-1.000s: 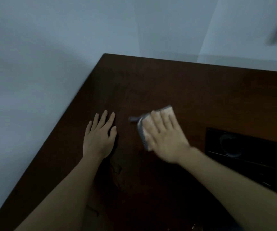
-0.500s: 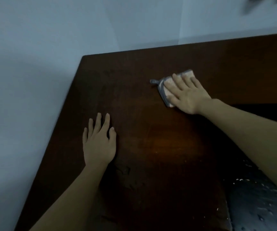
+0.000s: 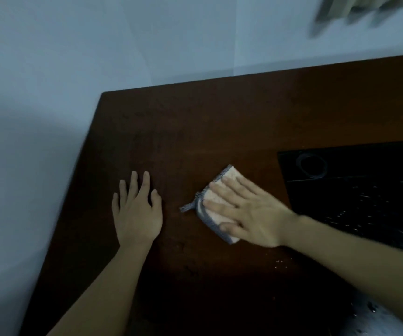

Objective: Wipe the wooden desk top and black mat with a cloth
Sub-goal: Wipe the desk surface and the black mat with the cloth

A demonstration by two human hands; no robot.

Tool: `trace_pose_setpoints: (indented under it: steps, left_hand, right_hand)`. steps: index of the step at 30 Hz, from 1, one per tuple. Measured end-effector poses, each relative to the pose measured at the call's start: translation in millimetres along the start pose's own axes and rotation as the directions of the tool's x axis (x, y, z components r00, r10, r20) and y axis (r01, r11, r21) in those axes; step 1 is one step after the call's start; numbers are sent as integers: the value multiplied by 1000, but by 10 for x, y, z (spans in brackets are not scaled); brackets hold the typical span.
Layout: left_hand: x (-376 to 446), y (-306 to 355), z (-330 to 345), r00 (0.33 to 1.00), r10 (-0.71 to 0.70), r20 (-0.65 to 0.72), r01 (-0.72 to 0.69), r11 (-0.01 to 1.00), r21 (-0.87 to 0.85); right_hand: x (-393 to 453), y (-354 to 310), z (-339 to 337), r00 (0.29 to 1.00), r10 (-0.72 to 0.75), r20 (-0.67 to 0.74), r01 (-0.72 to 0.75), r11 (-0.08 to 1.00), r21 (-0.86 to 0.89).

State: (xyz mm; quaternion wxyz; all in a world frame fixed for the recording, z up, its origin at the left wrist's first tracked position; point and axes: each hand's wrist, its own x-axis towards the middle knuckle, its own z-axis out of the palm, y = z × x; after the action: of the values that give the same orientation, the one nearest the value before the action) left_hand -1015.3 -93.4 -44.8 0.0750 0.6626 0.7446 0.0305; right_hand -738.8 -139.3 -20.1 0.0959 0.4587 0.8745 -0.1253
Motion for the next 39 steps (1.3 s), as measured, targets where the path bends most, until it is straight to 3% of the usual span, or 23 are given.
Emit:
trace_pose_setpoints:
  steps: [2, 7, 12, 15, 18, 22, 25, 32, 39]
  left_hand:
    - [6, 2, -3, 1000, -3, -8, 3, 1000, 4]
    - [12, -18, 16, 1000, 1, -10, -1, 1000, 4]
    - [24, -16, 25, 1000, -6, -6, 6, 1000, 0]
    - [-7, -10, 13, 1000, 1, -12, -2, 999, -47]
    - [-73, 27, -34, 999, 35, -39, -37, 998, -56]
    - [-162, 396, -140, 992, 124, -35, -128, 982, -136]
    - [-176, 824, -147, 979, 203, -35, -206, 955, -214]
    - [-256, 1532, 76, 965, 257, -50, -259, 907, -333]
    - [-168, 1802, 182, 935, 352, 37, -337, 917, -211]
  right_hand:
    - [-28, 347, 21, 999, 31, -14, -32, 999, -38]
    - [277, 1079, -112, 921, 386, -51, -387, 922, -19]
    - [617, 913, -217, 815, 579, -1, -575, 810, 115]
    - [486, 423, -102, 868, 494, -52, -490, 869, 74]
    - [66, 59, 44, 953, 300, -37, -299, 953, 46]
    - [-415, 273, 139, 992, 125, 16, -126, 991, 41]
    - [-442, 520, 109, 987, 159, 36, -160, 987, 6]
    - [159, 1146, -182, 913, 404, 62, -408, 910, 77]
    - [-182, 1701, -177, 881, 467, 80, -474, 869, 141]
